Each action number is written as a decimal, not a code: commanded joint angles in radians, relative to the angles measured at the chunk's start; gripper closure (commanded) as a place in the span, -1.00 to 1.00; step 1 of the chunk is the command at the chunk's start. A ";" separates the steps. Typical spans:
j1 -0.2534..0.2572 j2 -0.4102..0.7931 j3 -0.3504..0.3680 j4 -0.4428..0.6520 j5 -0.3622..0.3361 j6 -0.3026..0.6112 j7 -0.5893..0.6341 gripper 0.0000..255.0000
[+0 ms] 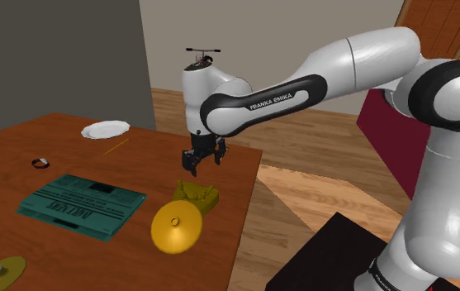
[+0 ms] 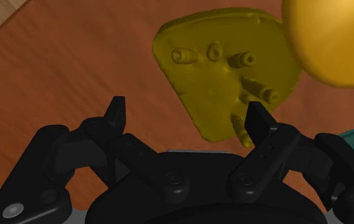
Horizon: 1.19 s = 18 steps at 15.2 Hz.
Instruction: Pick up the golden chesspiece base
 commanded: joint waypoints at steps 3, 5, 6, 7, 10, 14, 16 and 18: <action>0.074 0.175 -0.007 0.184 -0.105 -0.046 0.068 -1.00; 0.119 0.268 -0.018 0.295 -0.151 -0.080 0.089 -1.00; 0.143 0.317 -0.025 0.356 -0.172 -0.099 0.096 -1.00; 0.159 0.348 -0.031 0.396 -0.184 -0.112 0.099 -1.00; 0.158 0.357 -0.035 0.371 -0.190 -0.079 0.108 -1.00; 0.157 0.372 -0.040 0.341 -0.200 -0.036 0.121 -1.00; 0.157 0.374 -0.041 0.337 -0.201 -0.030 0.123 -1.00; 0.157 0.373 -0.040 0.334 -0.201 -0.029 0.124 1.00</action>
